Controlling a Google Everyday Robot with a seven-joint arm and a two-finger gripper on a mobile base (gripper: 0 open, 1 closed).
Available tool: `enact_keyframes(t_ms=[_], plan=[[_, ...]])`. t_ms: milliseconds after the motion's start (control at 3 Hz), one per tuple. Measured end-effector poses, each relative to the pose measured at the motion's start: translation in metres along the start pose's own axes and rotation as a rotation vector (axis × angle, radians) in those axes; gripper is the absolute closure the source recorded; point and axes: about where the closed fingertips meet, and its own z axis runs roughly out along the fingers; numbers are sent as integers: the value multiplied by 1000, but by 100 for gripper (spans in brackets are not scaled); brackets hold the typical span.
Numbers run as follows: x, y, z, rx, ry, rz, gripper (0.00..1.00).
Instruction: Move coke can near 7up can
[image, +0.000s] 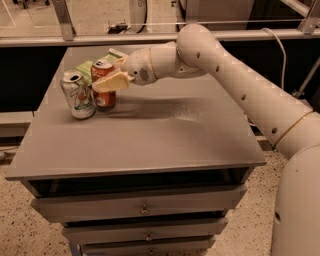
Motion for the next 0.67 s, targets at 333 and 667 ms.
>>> enact_keyframes(t_ms=[333, 667], plan=[[2, 4, 5, -12, -8, 3, 0], [3, 7, 6, -17, -12, 9, 0]])
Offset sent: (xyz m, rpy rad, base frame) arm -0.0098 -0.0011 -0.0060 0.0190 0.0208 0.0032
